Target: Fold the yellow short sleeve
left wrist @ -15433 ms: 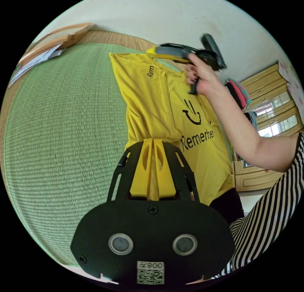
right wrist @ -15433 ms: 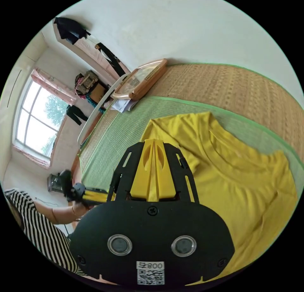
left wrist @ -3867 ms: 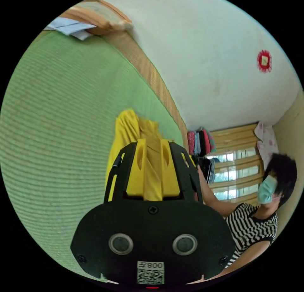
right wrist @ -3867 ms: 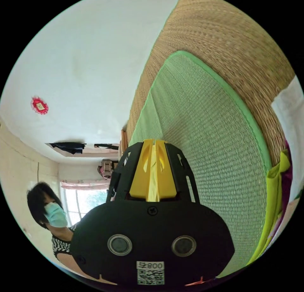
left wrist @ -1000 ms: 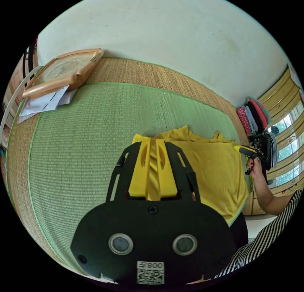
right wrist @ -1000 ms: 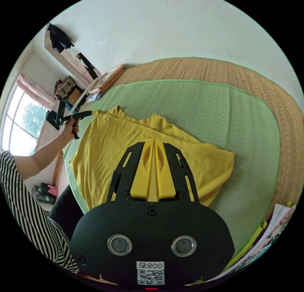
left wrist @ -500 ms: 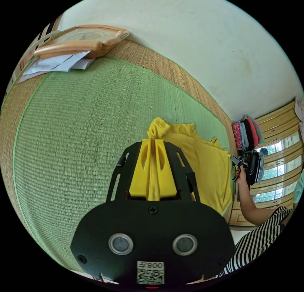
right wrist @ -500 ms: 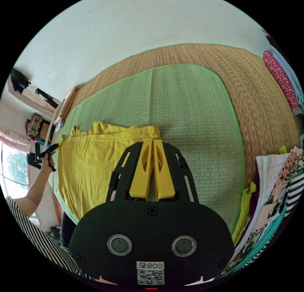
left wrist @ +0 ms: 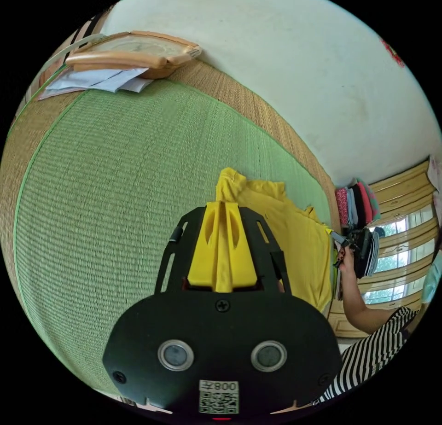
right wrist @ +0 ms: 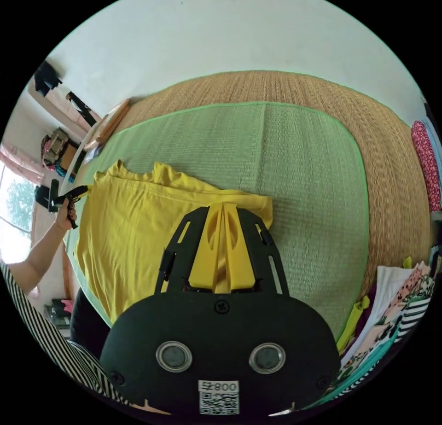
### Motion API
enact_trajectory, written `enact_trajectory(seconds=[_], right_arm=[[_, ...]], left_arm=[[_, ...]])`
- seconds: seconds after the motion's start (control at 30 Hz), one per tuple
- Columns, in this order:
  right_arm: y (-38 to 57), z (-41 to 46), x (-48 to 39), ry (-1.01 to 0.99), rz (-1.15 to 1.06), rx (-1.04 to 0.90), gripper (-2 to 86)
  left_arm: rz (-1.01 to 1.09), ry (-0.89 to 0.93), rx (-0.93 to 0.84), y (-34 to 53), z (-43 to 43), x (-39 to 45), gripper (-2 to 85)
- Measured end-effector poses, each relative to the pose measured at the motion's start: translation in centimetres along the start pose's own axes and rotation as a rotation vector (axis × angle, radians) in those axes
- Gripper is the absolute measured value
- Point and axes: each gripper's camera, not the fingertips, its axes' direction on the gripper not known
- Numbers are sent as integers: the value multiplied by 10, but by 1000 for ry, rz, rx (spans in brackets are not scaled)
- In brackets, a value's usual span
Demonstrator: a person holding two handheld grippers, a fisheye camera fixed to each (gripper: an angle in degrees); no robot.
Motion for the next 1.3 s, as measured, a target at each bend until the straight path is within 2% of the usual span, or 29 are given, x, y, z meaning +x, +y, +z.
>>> enact_trajectory(seconds=[0.23,0.33,0.53,0.7,0.8,1.0,1.3], right_arm=[[27,1,29,-26,93,67,1],[51,-7,40,-105,93,83,3],[143,-15,48,-182,81,-32,20],[240,-9,73,-300,213,-104,51],[273,-5,84,-328,263,-111,56],[297,15,91,-400,272,-122,57],[324,57,98,-403,284,-207,48]], left_arm=[[9,23,27,6,-2,-26,36],[15,62,1,22,-5,-39,47],[-26,124,-98,83,-22,-73,72],[-106,160,-166,121,-19,-103,80],[-63,136,-212,123,-10,-104,74],[-42,130,-213,118,-3,-109,36],[-38,122,-206,115,5,-121,16]])
